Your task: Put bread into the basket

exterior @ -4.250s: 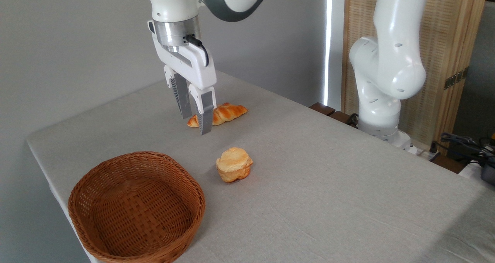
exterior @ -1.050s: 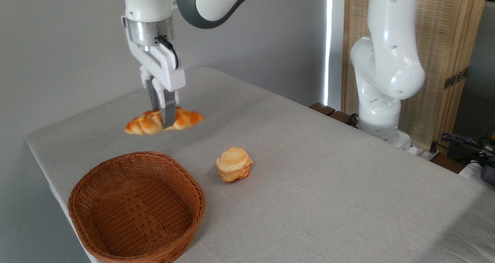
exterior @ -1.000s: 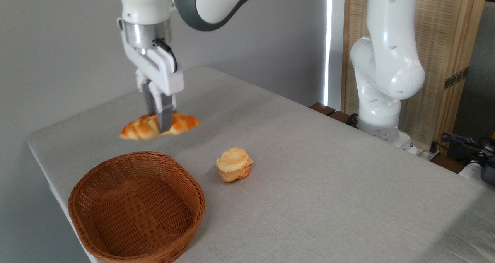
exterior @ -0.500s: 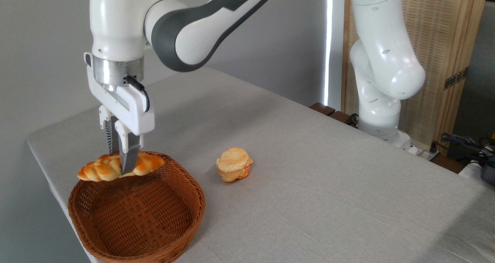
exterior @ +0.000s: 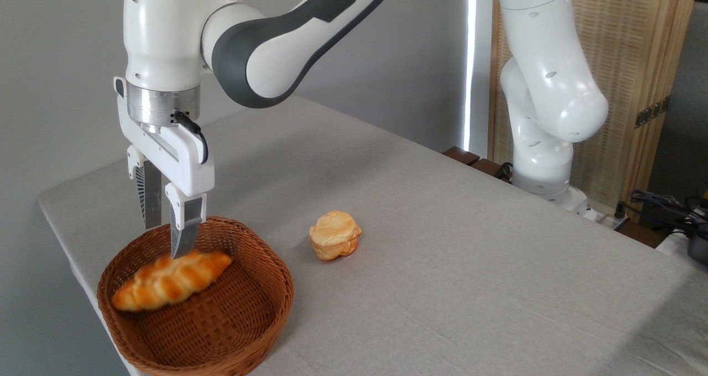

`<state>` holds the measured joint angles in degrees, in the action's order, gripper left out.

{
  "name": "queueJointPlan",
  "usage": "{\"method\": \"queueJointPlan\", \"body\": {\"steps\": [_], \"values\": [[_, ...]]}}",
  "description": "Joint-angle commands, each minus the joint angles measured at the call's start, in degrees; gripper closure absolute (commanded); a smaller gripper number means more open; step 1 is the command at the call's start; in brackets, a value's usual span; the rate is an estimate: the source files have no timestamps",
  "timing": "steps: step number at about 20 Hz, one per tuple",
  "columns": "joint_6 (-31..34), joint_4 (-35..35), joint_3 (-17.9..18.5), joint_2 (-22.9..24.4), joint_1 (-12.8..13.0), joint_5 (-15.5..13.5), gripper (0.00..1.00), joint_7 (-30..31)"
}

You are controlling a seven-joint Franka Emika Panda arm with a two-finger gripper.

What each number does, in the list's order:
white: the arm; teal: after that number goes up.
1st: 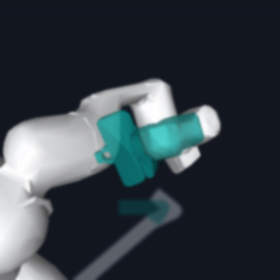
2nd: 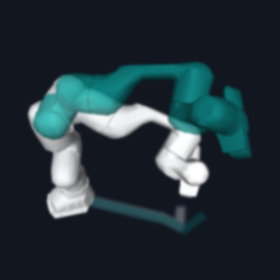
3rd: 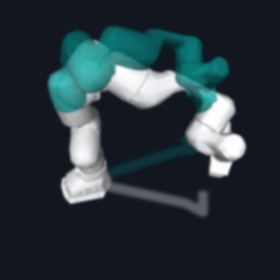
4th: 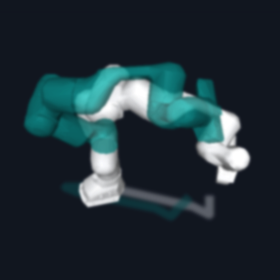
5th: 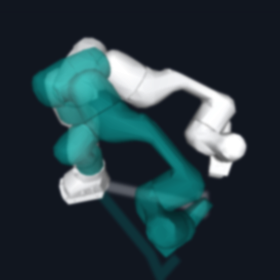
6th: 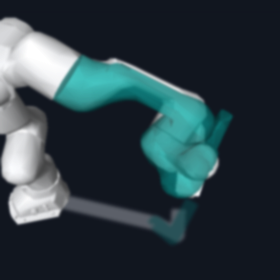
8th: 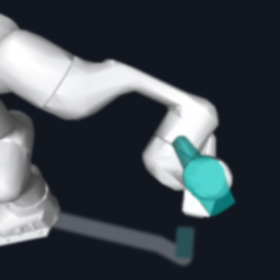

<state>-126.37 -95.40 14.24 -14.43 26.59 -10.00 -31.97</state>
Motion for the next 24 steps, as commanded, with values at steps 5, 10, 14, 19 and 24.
{"method": "queueJointPlan", "body": {"steps": [5, 10, 14, 19, 24], "values": [[5.50, 0.48, 0.61, 3.52, 0.22, 0.15, 0.00, 0.06], [16.40, 0.48, 1.31, 9.93, 0.22, 4.90, 0.00, -0.02], [23.53, 0.22, 2.28, 13.89, 0.22, 6.66, 0.00, -0.46], [26.88, -0.66, 3.33, 14.78, 0.22, 12.98, 0.00, -0.55], [27.06, -1.53, 5.44, 16.09, 0.31, 12.02, 0.00, -0.20]]}}
